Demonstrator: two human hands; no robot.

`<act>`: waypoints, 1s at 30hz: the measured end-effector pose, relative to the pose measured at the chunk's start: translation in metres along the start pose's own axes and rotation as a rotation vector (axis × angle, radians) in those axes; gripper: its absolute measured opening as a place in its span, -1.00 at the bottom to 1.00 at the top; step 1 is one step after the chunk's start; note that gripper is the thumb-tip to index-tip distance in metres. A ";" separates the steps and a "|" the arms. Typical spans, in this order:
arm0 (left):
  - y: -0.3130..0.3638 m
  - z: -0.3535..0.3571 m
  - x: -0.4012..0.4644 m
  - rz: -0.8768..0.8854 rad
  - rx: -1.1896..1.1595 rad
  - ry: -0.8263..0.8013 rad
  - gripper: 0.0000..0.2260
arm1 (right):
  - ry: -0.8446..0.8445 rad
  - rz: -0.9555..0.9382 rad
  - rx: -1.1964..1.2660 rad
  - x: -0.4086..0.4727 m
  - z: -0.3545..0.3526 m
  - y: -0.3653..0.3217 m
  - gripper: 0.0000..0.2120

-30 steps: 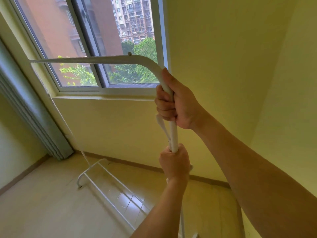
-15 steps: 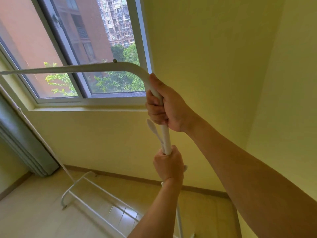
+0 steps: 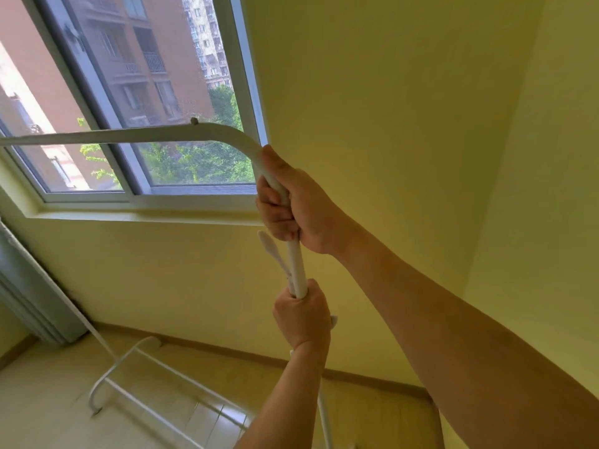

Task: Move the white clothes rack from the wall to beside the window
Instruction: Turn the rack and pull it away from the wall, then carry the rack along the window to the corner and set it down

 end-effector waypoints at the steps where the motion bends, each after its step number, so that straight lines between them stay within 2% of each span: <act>1: 0.000 0.006 0.003 -0.003 -0.002 0.001 -0.75 | 0.000 0.005 0.010 0.004 -0.007 0.000 -0.49; 23: 0.000 0.130 0.118 -0.021 -0.059 -0.076 -0.73 | 0.127 -0.091 -0.080 0.116 -0.121 0.014 -0.53; 30: 0.001 0.164 0.144 -0.030 -0.087 -0.025 -0.70 | 0.095 -0.122 -0.042 0.148 -0.152 0.018 -0.55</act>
Point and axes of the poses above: each hand's wrist, its own x-axis towards the middle knuckle, its own z-axis out of the palm, y = z × x, the point moved 1 cm from there along x, towards the middle knuckle, and after that the axes turned 5 degrees about x, right-handed, at the moved point
